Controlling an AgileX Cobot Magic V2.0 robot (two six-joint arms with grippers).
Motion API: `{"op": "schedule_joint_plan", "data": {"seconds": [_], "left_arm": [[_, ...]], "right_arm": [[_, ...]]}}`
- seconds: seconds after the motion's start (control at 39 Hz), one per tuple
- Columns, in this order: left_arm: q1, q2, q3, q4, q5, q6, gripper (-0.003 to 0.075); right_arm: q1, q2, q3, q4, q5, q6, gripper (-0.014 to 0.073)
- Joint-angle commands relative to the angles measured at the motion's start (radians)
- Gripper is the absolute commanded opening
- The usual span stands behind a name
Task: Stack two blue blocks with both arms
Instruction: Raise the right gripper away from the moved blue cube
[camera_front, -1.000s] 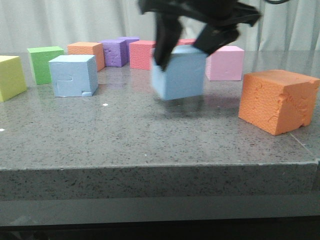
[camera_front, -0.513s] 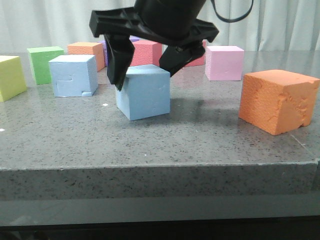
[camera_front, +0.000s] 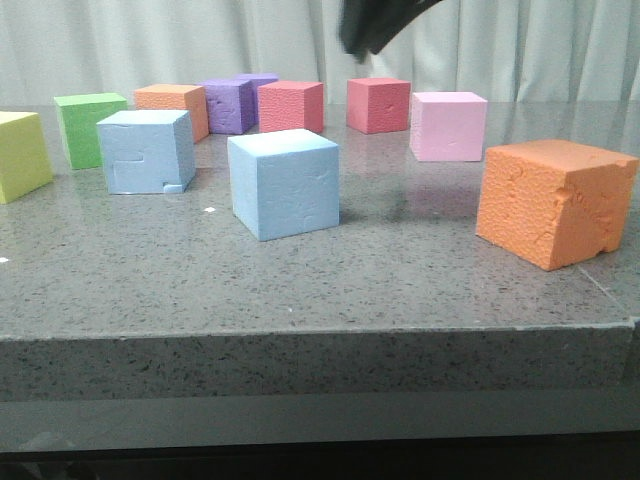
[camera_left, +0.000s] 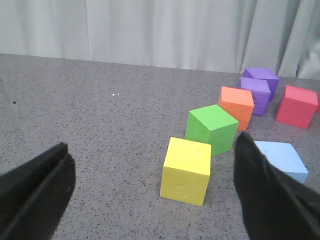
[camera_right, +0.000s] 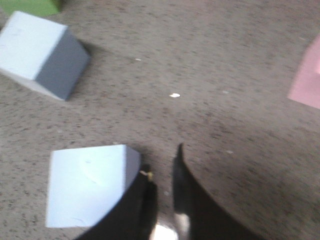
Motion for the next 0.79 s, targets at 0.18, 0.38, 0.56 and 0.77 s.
{"op": "schedule_joint_plan", "data": {"seconds": [0.18,0.38,0.56,0.77], "left_arm": [[-0.004,0.009,-0.036,-0.003,-0.081,-0.007,0.0615],[-0.026,0.064,-0.059,-0.003,-0.090,-0.003,0.0615],[-0.141,0.209,-0.166,-0.003,-0.096,0.021,0.0616],[-0.334,0.428,-0.327,0.013,-0.071,0.021,0.0616]], "right_arm": [[-0.191,-0.232,0.118,-0.018,-0.028,0.014,-0.0060],[-0.351,-0.474,0.385,-0.113,-0.033,0.013,-0.0060],[-0.372,-0.650,0.561,-0.121,-0.085,0.014,-0.0060],[-0.372,-0.742,0.641,-0.120,-0.070,0.014,-0.0060]]}}
